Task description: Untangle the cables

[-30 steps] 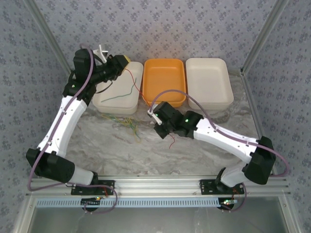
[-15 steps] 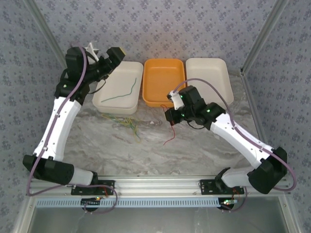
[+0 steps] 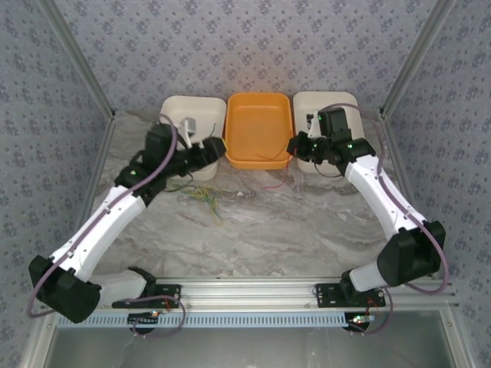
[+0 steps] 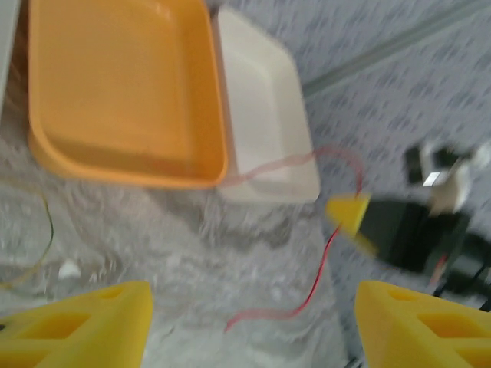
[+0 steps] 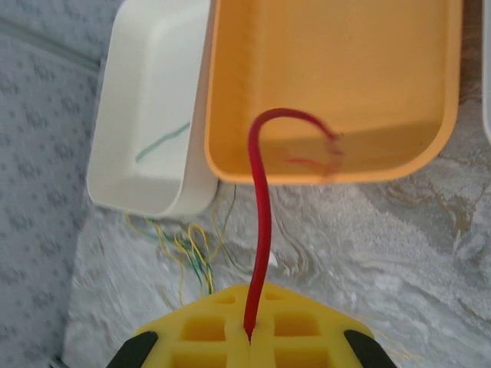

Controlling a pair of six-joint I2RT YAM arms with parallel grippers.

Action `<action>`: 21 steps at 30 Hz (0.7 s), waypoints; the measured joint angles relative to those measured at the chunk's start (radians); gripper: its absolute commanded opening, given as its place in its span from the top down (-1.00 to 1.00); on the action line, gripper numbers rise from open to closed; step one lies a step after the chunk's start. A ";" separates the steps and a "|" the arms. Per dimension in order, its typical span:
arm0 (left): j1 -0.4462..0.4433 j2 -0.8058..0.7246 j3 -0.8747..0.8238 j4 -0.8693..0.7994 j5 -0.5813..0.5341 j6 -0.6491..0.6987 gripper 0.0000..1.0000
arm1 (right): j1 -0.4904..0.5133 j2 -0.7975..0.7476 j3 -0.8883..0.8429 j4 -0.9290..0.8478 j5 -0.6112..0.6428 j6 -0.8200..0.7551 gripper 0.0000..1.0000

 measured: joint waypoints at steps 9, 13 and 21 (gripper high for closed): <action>-0.136 -0.154 -0.160 0.000 -0.181 0.000 -0.44 | -0.039 0.209 0.200 0.073 0.013 0.164 1.00; -0.161 -0.274 -0.231 -0.004 -0.242 0.002 -0.44 | -0.038 0.349 0.312 0.119 0.025 0.206 1.00; -0.187 -0.472 -0.352 -0.076 -0.279 0.020 -0.45 | -0.012 0.607 0.418 0.204 0.078 0.244 1.00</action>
